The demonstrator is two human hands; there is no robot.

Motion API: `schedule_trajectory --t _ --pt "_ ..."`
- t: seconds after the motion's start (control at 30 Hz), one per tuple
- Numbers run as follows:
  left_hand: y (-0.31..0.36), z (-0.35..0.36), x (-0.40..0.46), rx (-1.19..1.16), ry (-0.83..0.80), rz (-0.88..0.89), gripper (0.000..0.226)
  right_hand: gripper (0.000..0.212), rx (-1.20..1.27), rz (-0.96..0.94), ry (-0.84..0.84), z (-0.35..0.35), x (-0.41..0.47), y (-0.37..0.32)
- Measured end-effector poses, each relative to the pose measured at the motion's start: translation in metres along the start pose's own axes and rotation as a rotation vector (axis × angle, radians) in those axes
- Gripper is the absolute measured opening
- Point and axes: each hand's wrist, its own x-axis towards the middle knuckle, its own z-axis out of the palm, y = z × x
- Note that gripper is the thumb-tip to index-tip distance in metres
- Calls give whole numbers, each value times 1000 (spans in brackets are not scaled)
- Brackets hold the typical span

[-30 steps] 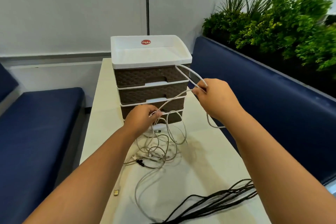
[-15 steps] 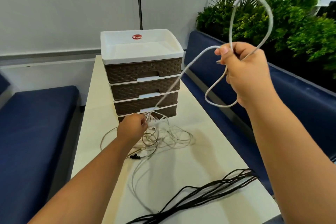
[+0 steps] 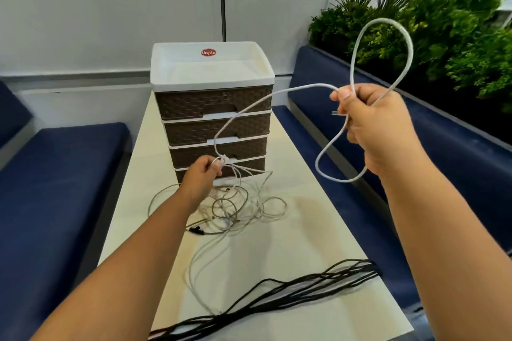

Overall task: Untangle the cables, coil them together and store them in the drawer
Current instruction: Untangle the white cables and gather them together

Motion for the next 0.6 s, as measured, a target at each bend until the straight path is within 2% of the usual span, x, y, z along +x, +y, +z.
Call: schedule_trajectory --t 0.13,0.27,0.33,0.43,0.53,0.6 --pt "-20 2 1 -160 104 -208 28 19 206 -105 31 2 -9 -3" --pt "-37 -2 -2 7 122 -378 35 19 346 -145 22 -10 -13 -11" --pt "-39 -2 -5 161 108 -369 42 17 321 -128 -47 -16 -15 -10" --pt "-24 -1 -18 371 265 -303 49 17 237 -127 -139 -22 -22 -5" --pt "8 4 -43 160 276 -91 40 16 275 -201 -149 -30 -37 -8" --pt "33 10 -70 -57 124 -41 35 15 367 -271 -130 -39 -46 -14"
